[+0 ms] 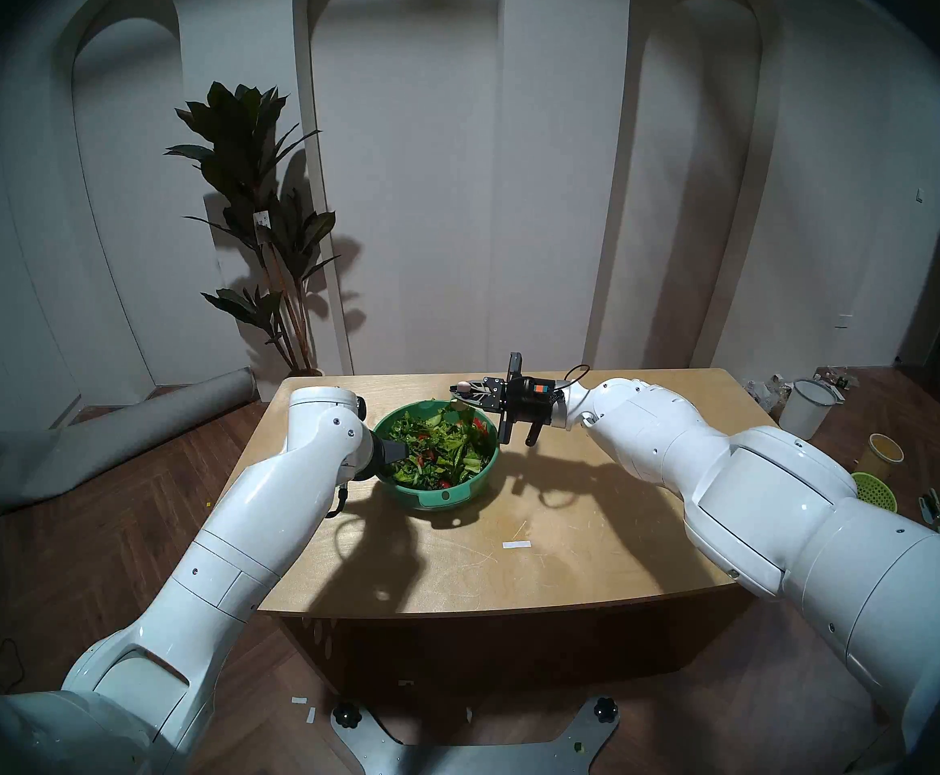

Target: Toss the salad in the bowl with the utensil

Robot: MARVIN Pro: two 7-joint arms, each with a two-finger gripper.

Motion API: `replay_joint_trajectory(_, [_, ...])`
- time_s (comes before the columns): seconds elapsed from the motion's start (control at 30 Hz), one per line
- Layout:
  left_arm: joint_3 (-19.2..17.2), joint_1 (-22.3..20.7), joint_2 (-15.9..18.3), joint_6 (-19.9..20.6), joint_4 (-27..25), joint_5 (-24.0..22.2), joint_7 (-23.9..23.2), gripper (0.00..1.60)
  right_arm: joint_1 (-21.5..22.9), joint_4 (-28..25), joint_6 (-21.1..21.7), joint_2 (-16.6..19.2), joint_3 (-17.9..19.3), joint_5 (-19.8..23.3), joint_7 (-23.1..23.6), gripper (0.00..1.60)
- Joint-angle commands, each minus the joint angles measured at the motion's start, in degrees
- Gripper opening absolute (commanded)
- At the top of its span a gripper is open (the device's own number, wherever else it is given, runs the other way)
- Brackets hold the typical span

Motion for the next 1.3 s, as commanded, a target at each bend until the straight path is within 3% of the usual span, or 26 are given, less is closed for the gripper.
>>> replay_joint_trajectory(0.0, [0.1, -0.8, -0.2, -0.1, -0.6, 0.1, 1.5, 0.00, 1.2, 0.4, 0.2, -0.6, 0.9, 1.3, 1.4, 0.00])
replay_joint_trajectory(0.23, [0.1, -0.8, -0.2, -0.1, -0.6, 0.2, 1.3, 0.00, -0.3, 2.5, 2.5, -1.7, 1.6, 2.1, 0.5, 0.00])
replay_joint_trajectory(0.4, [0.0, -0.7, -0.2, -0.1, -0.6, 0.2, 1.2, 0.00, -0.9, 4.5, 6.3, -2.6, 3.0, 3.5, 0.4, 0.00])
replay_joint_trajectory(0.73, [0.0, -0.7, -0.3, -0.1, -0.6, 0.4, 1.2, 0.00, -0.8, 6.6, 16.4, -5.1, 7.0, 7.2, 2.1, 0.00])
replay_joint_trajectory(1.13, [0.0, -0.7, -0.3, -0.1, -0.6, 0.5, 1.2, 0.00, -1.1, 7.2, 31.7, -9.9, 14.3, 14.3, 4.7, 0.00])
replay_joint_trajectory(1.2, [0.0, -0.7, -0.3, -0.1, -0.6, 0.5, 1.2, 0.00, -1.2, 7.3, 31.7, -10.2, 15.0, 15.0, 4.7, 0.00])
replay_joint_trajectory(1.27, [0.0, -0.7, -0.4, -0.1, -0.6, 0.5, 1.3, 0.00, -1.0, 7.3, 35.8, -11.0, 17.1, 17.1, 5.5, 0.00])
